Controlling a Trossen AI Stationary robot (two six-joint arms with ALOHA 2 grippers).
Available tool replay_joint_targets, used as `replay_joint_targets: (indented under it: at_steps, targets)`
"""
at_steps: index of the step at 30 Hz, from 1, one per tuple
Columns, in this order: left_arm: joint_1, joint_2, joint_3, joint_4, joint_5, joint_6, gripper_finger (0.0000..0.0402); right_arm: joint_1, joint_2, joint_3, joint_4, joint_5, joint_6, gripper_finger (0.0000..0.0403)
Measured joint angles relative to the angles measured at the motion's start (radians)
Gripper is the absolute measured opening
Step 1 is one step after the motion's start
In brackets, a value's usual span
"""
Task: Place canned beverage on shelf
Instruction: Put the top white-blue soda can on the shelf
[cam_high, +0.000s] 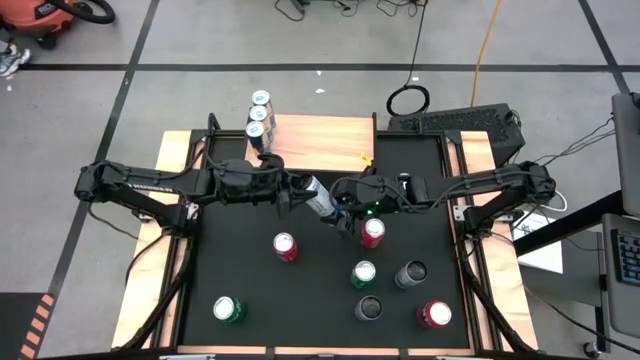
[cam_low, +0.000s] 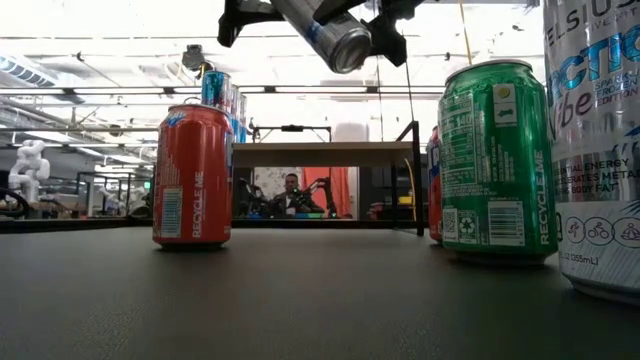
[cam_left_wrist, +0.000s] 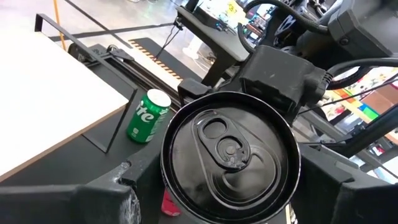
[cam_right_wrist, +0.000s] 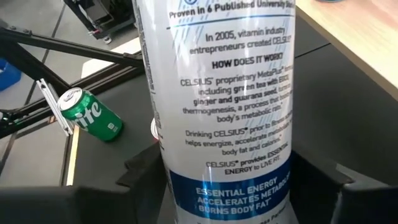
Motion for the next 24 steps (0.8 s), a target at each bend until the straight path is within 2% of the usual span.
replay_joint_targets:
  at_steps: [5, 11, 16, 24]
  targets:
    - [0.000, 0.000, 0.000, -0.001, 0.007, -0.031, 0.0266, -0.001, 0.000, 0.000, 0.005, -0.046, 0.024, 0.0250]
    - [0.000, -0.014, 0.002, 0.015, 0.025, -0.060, 0.0309, 0.000, 0.000, 0.000, 0.035, -0.127, 0.060, 0.0250]
    - [0.000, -0.036, 0.002, 0.036, 0.027, -0.064, 0.0329, -0.001, -0.001, 0.000, 0.062, -0.135, 0.068, 0.0249]
    - [0.001, -0.080, 0.001, 0.057, 0.005, -0.038, 0.0331, -0.002, -0.001, 0.000, 0.057, -0.130, 0.068, 0.0249]
